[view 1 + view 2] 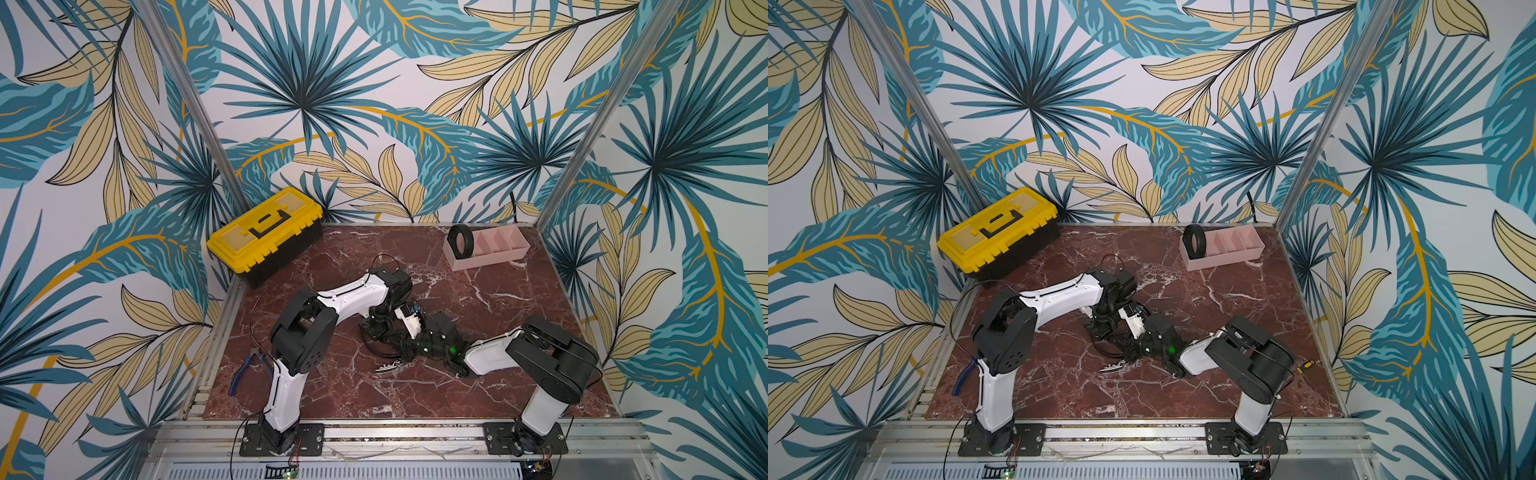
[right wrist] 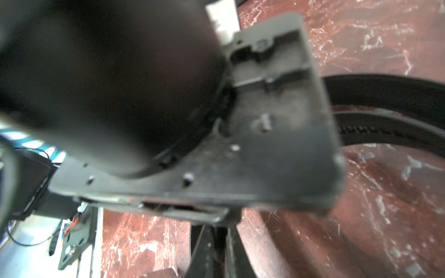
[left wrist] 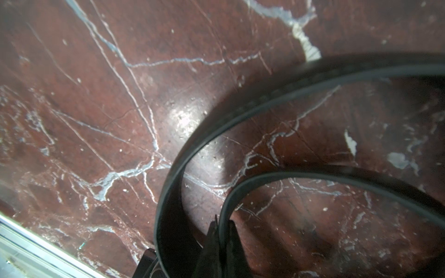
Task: Place the belts into the storage roll
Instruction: Roll the belt at the center of the board.
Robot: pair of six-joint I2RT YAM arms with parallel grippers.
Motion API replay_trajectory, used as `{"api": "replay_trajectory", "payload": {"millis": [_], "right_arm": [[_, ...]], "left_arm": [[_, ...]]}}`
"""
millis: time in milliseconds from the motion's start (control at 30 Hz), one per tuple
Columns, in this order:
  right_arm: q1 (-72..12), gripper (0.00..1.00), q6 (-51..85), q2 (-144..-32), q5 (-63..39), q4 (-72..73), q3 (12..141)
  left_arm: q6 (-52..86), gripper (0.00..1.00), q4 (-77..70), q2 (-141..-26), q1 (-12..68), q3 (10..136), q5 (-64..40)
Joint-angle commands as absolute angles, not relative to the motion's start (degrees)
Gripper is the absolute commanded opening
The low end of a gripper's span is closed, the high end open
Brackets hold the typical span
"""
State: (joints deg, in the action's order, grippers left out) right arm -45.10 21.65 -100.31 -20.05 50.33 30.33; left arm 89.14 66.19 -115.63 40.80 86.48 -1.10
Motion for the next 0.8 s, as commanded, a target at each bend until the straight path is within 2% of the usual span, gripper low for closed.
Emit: {"api": "replay_trajectory", "payload": {"millis": [0,167,233,333,367,533,633,667,767], "right_arm": [[-45.3,0.0,21.9,-101.5,-20.9,48.8,30.7],[-45.3,0.0,21.8,-100.6,-20.4,47.2,30.8],[-45.4,0.0,21.6,-100.4,-20.1,46.8,30.9],[-45.3,0.0,21.6,-100.2,-20.3,46.2,31.2],[-45.3,0.0,21.5,-100.0,-20.0,46.1,31.2],[-45.2,0.0,21.1,-99.6,-19.6,45.0,31.4],[-45.2,0.0,20.7,-99.1,-19.9,43.5,31.6],[-45.1,0.0,20.6,-98.9,-19.8,43.0,31.7],[-45.0,0.0,19.8,-98.2,-20.0,40.8,32.1]], "left_arm": [[88.7,0.11,63.5,-113.8,41.0,85.5,-2.7],[88.3,0.23,62.4,-111.8,40.7,84.0,-2.3],[88.0,0.32,61.9,-110.6,40.5,83.6,-1.7],[87.7,0.34,61.7,-109.1,40.1,83.3,-1.0],[87.7,0.37,61.6,-108.6,39.9,83.2,-0.7],[87.8,0.69,61.8,-103.4,38.9,80.9,1.4],[89.0,0.9,61.8,-96.3,38.5,75.6,2.5],[89.9,1.0,61.8,-93.2,38.5,73.3,2.9],[92.4,1.0,61.8,-84.4,39.3,66.6,2.9]]}}
